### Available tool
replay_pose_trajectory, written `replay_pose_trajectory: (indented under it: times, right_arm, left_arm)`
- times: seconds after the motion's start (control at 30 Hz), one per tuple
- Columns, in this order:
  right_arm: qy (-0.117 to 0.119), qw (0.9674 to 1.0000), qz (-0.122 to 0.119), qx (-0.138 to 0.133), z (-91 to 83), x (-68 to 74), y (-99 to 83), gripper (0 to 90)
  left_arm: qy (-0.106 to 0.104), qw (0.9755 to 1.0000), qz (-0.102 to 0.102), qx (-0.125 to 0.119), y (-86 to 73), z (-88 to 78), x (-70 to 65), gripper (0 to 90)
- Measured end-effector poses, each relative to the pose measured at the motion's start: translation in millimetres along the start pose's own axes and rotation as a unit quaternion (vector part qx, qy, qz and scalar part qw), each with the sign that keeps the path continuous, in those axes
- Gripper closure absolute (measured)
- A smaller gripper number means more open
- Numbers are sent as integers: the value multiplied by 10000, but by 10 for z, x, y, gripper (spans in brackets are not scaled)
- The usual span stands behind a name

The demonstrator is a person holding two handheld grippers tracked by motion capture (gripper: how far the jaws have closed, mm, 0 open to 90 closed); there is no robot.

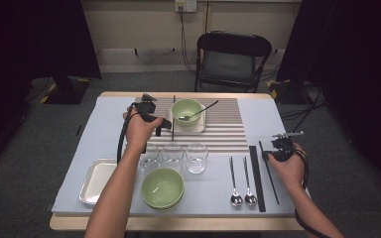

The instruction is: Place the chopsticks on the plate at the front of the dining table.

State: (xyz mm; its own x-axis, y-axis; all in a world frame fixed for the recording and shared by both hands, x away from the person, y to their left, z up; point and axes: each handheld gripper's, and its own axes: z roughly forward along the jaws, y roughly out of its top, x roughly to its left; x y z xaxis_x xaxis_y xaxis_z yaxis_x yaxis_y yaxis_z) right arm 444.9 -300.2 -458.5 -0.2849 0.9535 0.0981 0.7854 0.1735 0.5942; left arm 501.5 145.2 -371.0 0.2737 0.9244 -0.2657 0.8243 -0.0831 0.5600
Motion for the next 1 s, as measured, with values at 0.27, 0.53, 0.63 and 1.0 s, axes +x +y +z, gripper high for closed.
replay_pose_trajectory:
  times: [0.27,0.53,0.63,1.0]
  right_arm:
    - [27,9998,213,-5,3,-7,-2,839]
    - [29,9989,457,-61,-2,-18,-10,859]
    - [65,9988,466,-110,1,-30,-11,862]
    - [172,9983,527,-193,3,-92,83,865]
  left_arm:
    - [-34,10000,73,-7,-12,-26,-52,319]
    - [-110,9999,63,3,-16,-42,-28,314]
    - [-78,9999,96,14,-16,-46,-16,312]
    - [-39,9999,99,29,-21,-69,28,311]
